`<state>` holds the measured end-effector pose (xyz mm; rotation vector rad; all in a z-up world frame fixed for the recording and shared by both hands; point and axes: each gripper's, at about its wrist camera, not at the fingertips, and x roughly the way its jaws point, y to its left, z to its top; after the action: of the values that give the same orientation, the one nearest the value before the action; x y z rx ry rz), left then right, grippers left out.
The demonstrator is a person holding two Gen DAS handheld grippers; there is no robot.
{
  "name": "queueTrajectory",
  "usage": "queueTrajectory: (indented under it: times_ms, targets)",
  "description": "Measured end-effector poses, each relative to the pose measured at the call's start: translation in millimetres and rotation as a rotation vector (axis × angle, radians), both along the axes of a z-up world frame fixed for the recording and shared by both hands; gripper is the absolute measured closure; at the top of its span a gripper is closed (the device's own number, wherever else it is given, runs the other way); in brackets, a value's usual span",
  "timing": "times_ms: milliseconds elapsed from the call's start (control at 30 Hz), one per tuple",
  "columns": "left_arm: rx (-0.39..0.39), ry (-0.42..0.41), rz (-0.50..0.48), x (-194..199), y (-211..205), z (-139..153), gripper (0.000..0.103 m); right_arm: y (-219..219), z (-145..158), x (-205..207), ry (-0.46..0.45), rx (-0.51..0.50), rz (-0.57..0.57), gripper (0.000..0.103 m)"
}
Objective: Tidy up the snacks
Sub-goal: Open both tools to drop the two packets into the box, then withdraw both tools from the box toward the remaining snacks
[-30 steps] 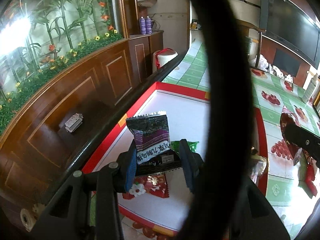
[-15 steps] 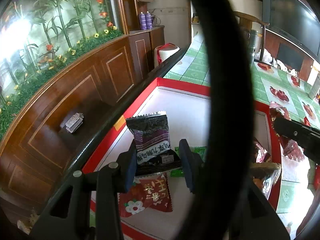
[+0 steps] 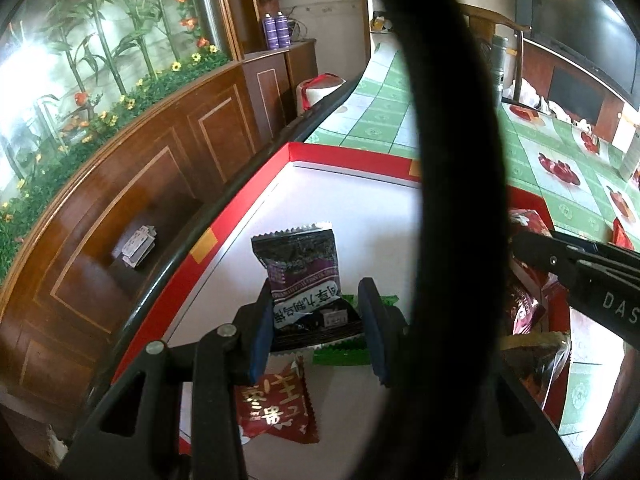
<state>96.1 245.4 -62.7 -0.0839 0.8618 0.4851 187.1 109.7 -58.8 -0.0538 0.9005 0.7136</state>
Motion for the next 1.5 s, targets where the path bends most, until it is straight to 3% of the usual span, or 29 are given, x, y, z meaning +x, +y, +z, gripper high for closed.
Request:
queueTrajectory:
  times_ms: [133, 267, 367, 767, 1300, 1500]
  targets:
    - [-0.004, 0.008, -0.006, 2.1, -0.6, -0.2, 0.057, 1.6, 0.8, -0.4, -0.004, 0.004, 0.011, 0.072]
    - [0.010, 0.001, 0.000, 0.0, -2.3, 2.5, 0.037, -4.3, 4.6, -2.6, -0.015, 0.018, 0.004, 0.071]
    - [0.016, -0.022, 0.008, -5.1, -4.5, 9.1, 0.030, -14.3, 10.6, -6.6, -0.020, 0.043, -0.002, 0.071]
    - [0.010, -0.089, -0.026, -28.1, -35.0, 34.9, 0.029, -80.3, 36.5, -48.7, -0.053, 0.140, -0.085, 0.071]
    - [0.006, -0.135, -0.127, -48.6, -105.2, 56.5, 0.029, -169.0, 40.5, -90.1, -0.074, 0.139, -0.213, 0.069]
    - [0.008, -0.138, -0.183, -51.6, -133.7, 58.9, 0.028, -209.6, 40.6, -105.5, -0.105, 0.129, -0.276, 0.056]
